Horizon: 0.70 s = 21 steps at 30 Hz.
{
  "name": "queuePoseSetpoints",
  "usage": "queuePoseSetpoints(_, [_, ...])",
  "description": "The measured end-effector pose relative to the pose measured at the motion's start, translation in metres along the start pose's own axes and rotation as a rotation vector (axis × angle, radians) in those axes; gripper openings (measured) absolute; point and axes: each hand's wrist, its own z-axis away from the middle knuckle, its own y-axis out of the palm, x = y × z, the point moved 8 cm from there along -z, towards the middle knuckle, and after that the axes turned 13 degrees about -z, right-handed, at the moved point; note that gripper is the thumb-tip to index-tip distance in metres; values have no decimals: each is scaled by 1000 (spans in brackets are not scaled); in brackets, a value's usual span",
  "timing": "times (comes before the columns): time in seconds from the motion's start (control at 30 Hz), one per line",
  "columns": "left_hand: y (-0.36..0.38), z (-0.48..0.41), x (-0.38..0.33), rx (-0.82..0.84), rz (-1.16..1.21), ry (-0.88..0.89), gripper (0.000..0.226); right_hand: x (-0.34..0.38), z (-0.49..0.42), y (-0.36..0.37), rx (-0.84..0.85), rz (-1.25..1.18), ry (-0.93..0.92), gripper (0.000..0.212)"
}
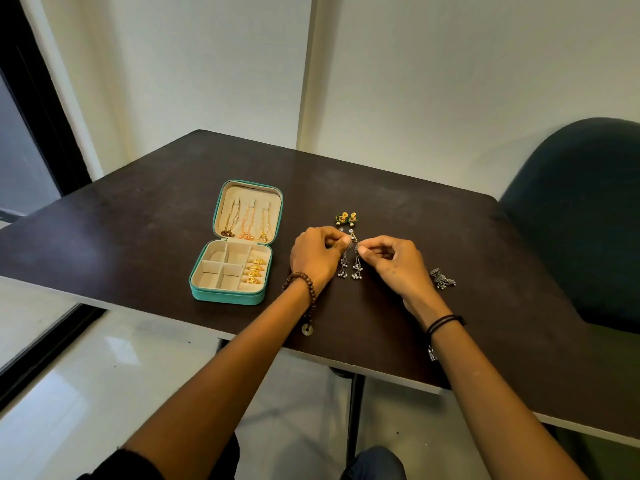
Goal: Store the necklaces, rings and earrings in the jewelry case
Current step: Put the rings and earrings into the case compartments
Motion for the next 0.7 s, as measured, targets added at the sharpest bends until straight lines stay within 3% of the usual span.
queuePoseSetpoints(0.37, [13, -10, 4, -1, -132, -44, 17, -1, -5, 2, -27, 124, 10, 13])
queuePoseSetpoints(0.7, [11, -5, 4, -8, -142, -17, 22, -3, 9, -21, -56, 64, 50, 10])
